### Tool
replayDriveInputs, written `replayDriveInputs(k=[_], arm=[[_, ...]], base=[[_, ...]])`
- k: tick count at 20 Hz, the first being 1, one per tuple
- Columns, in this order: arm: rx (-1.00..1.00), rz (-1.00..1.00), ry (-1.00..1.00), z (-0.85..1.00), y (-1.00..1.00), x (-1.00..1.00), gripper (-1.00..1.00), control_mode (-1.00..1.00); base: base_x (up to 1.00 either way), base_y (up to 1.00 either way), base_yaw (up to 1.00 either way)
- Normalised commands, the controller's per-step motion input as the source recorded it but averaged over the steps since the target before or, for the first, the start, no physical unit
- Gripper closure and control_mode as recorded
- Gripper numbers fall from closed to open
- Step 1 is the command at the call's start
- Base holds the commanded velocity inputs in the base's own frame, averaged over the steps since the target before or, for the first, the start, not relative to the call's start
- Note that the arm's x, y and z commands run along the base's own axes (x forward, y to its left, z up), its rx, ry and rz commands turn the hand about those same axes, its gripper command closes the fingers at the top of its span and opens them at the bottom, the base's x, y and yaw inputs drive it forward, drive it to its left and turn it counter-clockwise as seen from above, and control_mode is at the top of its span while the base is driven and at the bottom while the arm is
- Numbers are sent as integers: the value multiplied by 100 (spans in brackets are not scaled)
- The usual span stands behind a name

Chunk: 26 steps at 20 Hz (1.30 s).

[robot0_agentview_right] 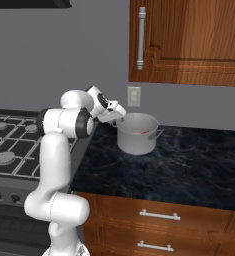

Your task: Turn on the sink faucet. Then move the bell pepper from the counter to the sink. Turn off the sink. Move the vegetable from the sink to the pot next to the stove. Finally move the pot to the front center burner.

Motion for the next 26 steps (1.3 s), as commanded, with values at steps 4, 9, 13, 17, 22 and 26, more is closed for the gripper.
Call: replayDriveInputs(k=[4,9,13,17,22,26], arm=[[0,0,3,-17,-19,23,-100,-100],[0,0,6,-23,-20,1,-100,-100],[1,-4,7,-26,-37,-19,-100,-100],[3,-10,5,-23,-36,-35,-100,-100],[0,-10,8,-32,-8,-18,100,-100],[0,-1,3,-17,-2,-1,100,-100]], base=[[0,0,0],[0,0,0],[0,0,0],[0,0,0],[0,0,0],[0,0,0]])
